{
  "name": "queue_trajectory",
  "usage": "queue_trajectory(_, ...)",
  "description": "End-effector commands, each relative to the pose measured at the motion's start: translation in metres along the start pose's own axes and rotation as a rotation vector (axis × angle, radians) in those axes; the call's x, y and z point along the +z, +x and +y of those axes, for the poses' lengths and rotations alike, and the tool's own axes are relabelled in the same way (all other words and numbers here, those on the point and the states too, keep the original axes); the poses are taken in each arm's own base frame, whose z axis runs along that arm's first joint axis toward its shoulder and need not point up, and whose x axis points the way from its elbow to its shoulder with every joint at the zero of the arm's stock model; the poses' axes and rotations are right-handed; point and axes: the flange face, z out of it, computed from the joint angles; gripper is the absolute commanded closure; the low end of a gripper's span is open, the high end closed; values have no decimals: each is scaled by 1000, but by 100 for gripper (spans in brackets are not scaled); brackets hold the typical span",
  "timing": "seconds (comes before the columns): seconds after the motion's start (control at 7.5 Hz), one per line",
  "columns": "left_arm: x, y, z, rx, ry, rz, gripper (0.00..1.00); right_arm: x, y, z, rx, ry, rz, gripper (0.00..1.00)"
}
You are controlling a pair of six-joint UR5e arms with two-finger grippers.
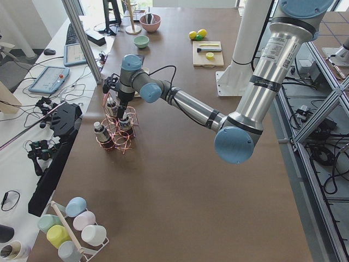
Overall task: Place tea on tray
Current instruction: 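Reach the left gripper down to a tea bottle in the copper rack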
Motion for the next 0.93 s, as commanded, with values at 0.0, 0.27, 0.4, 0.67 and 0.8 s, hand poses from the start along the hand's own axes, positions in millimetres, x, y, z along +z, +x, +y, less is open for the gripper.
queue_trajectory(0.0, 16, -8, -2, -1, 16, 15, 3, 1, 0, 1, 1, -1, 0, 0)
queue_trajectory(0.27, 29, -11, -1, 13, 22, 25, 6, 0, 0, 0, 1, -1, 0, 0)
queue_trajectory(0.4, 32, -7, 1, 18, 16, 28, 12, 1, 1, -1, 2, -2, 1, 0)
queue_trajectory(0.67, 30, -5, 0, 23, 19, 30, 22, 1, 2, -1, 3, -3, 1, 0)
queue_trajectory(0.8, 29, -3, -1, 25, 22, 33, 26, 2, 2, -1, 5, -4, 1, 0)
